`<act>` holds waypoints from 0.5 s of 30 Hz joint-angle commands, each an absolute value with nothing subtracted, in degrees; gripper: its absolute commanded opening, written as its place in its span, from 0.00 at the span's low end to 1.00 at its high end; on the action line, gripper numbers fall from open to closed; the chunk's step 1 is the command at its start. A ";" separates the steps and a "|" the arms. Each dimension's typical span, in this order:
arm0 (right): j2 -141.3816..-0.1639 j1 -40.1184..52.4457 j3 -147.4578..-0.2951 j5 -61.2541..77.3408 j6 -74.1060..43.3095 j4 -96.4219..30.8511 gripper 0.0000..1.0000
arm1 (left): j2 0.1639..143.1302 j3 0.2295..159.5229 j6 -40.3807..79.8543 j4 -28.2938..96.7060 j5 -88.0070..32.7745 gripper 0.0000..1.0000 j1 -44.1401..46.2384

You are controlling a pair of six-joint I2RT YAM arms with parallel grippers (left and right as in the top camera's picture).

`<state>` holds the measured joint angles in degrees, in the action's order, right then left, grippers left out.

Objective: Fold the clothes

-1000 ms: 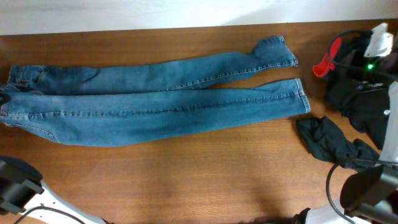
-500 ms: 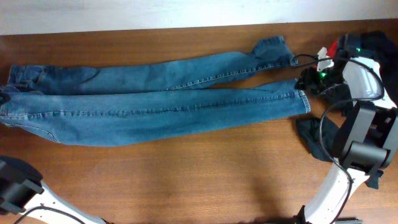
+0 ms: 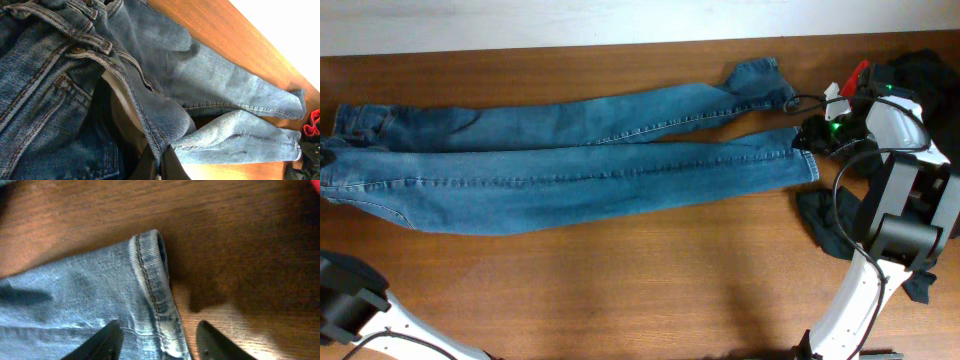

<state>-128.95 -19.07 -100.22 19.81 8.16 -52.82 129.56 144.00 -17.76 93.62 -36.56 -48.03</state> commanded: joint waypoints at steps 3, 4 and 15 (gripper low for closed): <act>-129.95 -18.72 -100.51 21.02 8.78 -52.66 0.49 | 128.77 144.97 -17.17 93.03 -37.26 0.01 -48.42; -130.69 -18.70 -100.51 21.39 8.75 -52.71 0.47 | 128.77 144.97 -17.17 92.99 -37.23 0.01 -48.42; -125.45 -20.10 -100.97 21.45 8.75 -54.61 0.06 | 128.77 144.97 -17.15 92.05 -37.26 0.01 -48.38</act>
